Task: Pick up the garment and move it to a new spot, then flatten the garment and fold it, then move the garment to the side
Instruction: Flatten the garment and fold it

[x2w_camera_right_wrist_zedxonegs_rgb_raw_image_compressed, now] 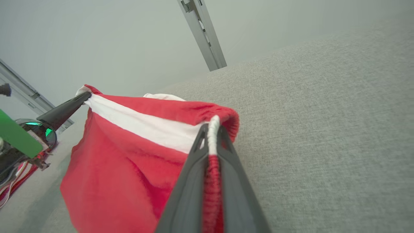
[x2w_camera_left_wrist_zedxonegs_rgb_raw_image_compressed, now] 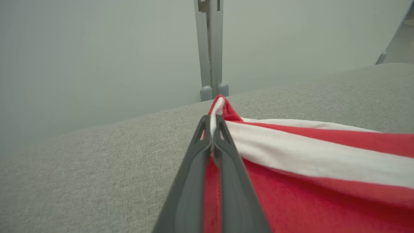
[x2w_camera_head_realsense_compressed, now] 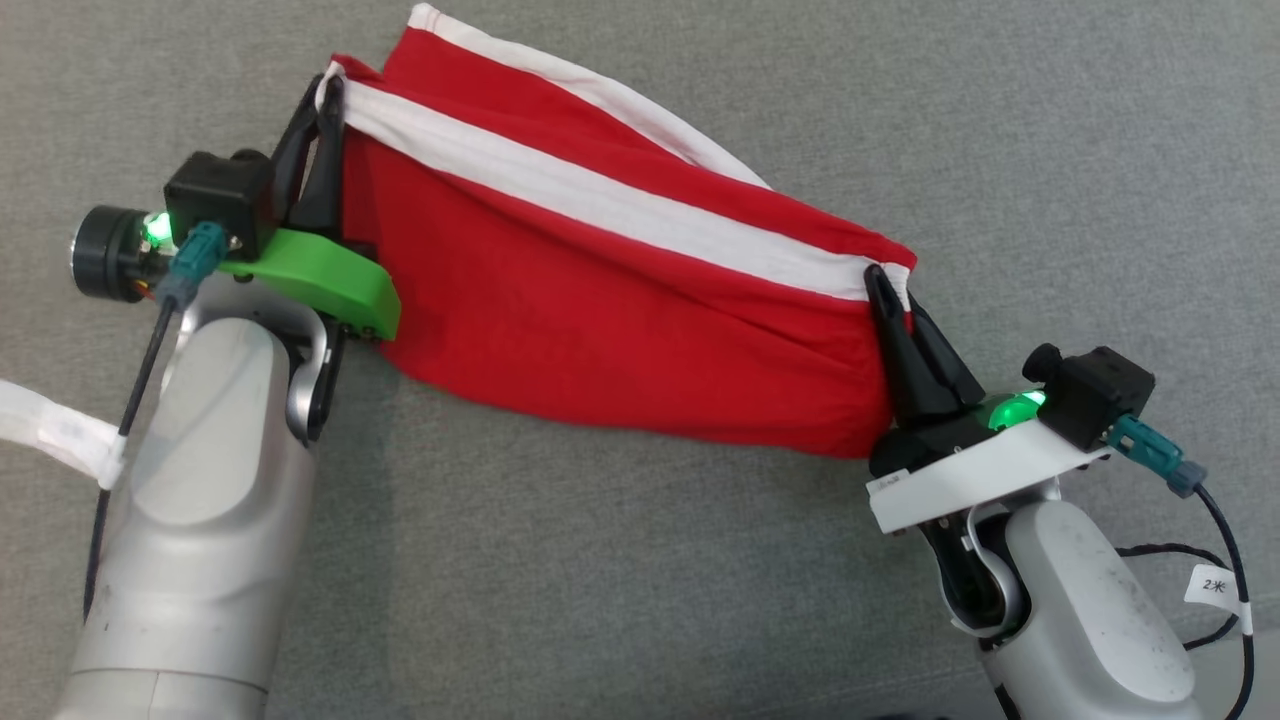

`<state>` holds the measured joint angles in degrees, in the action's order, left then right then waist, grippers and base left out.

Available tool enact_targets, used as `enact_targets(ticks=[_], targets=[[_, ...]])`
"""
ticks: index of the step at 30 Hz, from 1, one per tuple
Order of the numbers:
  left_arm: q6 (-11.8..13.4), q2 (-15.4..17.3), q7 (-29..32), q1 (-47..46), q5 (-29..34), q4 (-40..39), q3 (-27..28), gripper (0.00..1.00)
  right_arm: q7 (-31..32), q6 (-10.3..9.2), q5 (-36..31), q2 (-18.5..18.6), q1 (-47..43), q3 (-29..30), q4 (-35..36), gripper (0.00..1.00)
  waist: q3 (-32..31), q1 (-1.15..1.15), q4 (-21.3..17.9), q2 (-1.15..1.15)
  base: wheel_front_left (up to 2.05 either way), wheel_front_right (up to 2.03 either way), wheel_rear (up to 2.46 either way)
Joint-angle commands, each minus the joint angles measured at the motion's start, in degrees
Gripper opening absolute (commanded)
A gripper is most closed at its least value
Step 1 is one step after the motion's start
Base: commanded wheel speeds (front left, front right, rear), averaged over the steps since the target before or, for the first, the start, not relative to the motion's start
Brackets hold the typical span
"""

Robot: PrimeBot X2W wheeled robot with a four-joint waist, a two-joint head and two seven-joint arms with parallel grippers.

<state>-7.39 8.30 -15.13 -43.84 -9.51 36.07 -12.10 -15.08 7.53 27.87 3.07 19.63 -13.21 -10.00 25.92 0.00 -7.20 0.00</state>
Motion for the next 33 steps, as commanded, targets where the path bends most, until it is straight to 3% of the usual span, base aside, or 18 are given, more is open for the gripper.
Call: enact_targets(ticks=[1,11,20,21,22,23,33], targets=[[-0.15,0.73,-0.02,-1.90,0.44,1.05,-0.13,0.00,-0.12,-0.08,-0.40,0.00,0.77,-0.03,0.19,0.00,3.90,0.00,-3.57,0.00,0.00,0.00,0.00],[0.34,2.25,-0.02,-11.85,2.39,9.29,-0.84,0.00,-0.12,-0.08,1.92,-0.05,2.43,-0.80,2.16,0.00,6.13,0.00,-5.08,0.00,0.00,0.00,0.00],[0.70,1.83,-0.02,-15.03,2.77,12.56,-0.21,0.00,-0.13,-0.08,1.41,-0.02,3.23,-0.96,3.11,0.00,6.36,0.00,-5.44,0.00,0.00,0.00,0.00],[0.83,1.65,-0.02,-14.89,2.60,13.13,-0.05,0.57,-0.13,-0.08,1.16,-0.02,3.22,-0.92,3.02,0.25,6.24,0.00,-5.41,0.00,0.00,0.00,0.00],[0.88,1.52,-0.02,-14.80,2.43,13.27,0.10,1.00,-0.13,-0.08,0.87,-0.02,3.19,-0.85,2.87,0.64,6.10,0.00,-5.38,0.00,0.00,0.00,0.00],[0.99,1.44,-0.02,-14.50,2.27,13.31,0.31,1.00,-0.13,-0.08,0.26,-0.02,3.05,-0.42,2.68,1.00,5.86,0.00,-5.34,0.00,0.00,0.00,0.00],[0.33,0.46,-0.02,-9.19,-0.49,15.54,2.16,1.00,-0.13,-0.08,-3.42,-0.06,-0.24,3.46,1.06,1.00,2.24,0.00,-3.81,0.00,0.00,0.00,0.00]])
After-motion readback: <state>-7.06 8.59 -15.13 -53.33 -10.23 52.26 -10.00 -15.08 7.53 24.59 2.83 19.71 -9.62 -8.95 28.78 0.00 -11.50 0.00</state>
